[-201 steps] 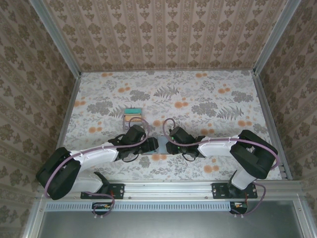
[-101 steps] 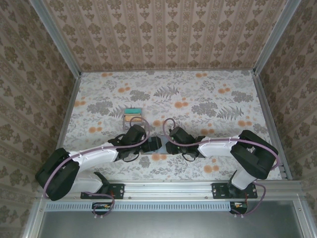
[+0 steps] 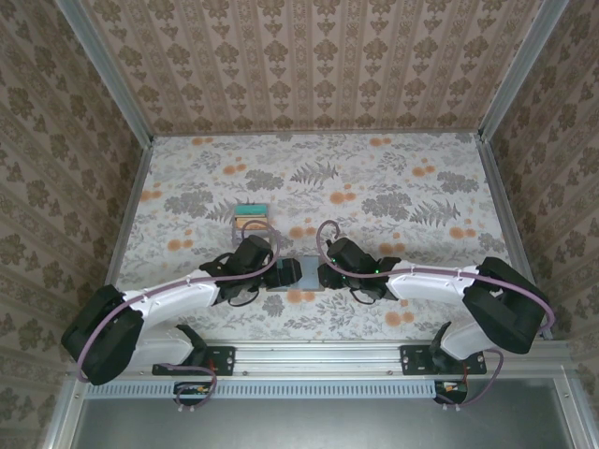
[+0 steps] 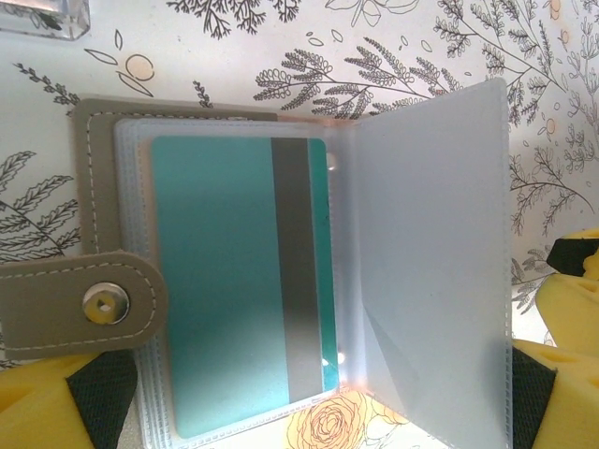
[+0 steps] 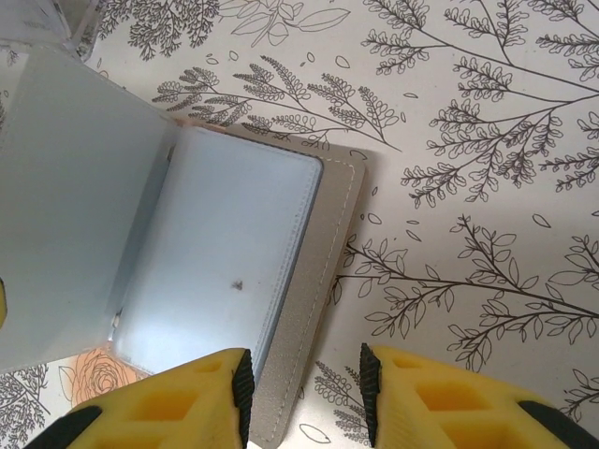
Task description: Take the credit cards out of the card holder
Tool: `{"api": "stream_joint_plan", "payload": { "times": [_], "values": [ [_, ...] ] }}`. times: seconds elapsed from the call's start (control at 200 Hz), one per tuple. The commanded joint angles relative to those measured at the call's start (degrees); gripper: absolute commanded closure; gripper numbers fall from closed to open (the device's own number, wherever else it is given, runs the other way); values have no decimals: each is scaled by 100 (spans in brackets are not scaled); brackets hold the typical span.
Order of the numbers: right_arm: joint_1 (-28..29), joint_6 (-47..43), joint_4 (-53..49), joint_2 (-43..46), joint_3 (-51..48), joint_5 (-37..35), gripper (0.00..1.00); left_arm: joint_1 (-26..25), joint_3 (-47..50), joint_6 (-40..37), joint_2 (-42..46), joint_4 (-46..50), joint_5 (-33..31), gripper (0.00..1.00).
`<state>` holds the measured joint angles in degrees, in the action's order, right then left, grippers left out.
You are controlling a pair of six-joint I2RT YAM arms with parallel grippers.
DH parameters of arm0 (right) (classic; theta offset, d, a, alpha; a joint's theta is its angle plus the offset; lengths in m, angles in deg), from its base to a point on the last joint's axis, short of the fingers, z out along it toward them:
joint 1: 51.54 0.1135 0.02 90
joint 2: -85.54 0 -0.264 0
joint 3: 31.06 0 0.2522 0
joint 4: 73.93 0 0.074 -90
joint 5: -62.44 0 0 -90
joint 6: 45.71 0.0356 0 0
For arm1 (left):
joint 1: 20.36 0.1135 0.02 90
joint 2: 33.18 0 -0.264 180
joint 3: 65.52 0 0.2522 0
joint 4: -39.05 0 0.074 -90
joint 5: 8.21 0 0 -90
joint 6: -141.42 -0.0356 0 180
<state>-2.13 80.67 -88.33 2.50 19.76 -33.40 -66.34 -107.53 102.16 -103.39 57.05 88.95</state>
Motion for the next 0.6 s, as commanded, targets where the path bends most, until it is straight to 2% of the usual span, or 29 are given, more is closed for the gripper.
{"api": "stream_joint_plan", "payload": {
  "times": [0.0, 0.405, 0.595],
  "values": [
    [-17, -13, -245, 96, 135, -140, 61, 40, -106, -161, -17, -84, 113, 0],
    [-17, 37, -142, 85, -13, -152, 61, -359, -671, -266, -651, -314, 316, 7],
    [-16, 23, -199, 196, -24, -202, 61, -336, -670, -249, -543, -57, 139, 3]
  ]
}}
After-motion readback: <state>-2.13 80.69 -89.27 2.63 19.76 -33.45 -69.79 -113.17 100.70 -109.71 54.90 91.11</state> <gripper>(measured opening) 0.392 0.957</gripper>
